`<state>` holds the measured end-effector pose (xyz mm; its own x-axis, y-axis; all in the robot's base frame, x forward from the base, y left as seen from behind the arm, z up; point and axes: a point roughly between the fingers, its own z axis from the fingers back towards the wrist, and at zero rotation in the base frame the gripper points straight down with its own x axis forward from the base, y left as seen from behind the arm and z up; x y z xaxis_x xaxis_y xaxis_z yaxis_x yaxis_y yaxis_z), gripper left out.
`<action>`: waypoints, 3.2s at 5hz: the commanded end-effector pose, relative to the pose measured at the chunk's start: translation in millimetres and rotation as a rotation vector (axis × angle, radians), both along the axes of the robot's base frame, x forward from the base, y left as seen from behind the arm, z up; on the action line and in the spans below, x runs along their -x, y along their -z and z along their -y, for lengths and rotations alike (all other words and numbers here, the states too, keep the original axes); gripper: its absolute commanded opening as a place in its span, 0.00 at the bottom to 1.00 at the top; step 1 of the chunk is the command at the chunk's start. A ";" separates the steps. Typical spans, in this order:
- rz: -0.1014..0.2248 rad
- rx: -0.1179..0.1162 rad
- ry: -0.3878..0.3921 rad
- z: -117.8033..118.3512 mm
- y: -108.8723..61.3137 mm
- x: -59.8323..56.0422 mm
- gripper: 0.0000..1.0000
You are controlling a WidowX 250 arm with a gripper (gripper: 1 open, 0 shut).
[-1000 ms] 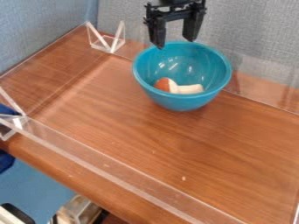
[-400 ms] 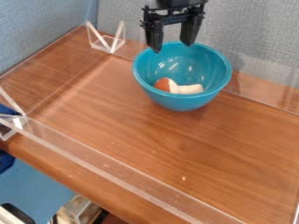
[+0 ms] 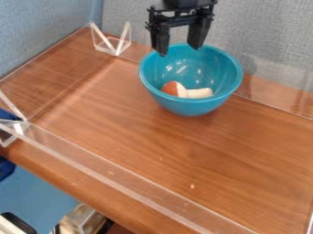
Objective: Put the mushroom in the blue bowl
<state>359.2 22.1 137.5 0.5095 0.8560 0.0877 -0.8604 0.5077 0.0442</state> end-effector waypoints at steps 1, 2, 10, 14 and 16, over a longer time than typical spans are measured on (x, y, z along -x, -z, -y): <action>0.074 -0.013 0.003 1.9 -23.1 -0.6 1.00; 0.069 -0.023 0.003 2.7 -20.7 2.1 1.00; 0.089 -0.153 -0.038 -56.6 -41.8 29.3 1.00; 0.098 -0.302 0.046 -27.1 -43.0 43.9 1.00; 0.077 -0.319 0.036 -38.9 -35.9 42.2 1.00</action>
<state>315.8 58.0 158.4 0.5431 0.7595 0.3581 -0.8384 0.5141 0.1810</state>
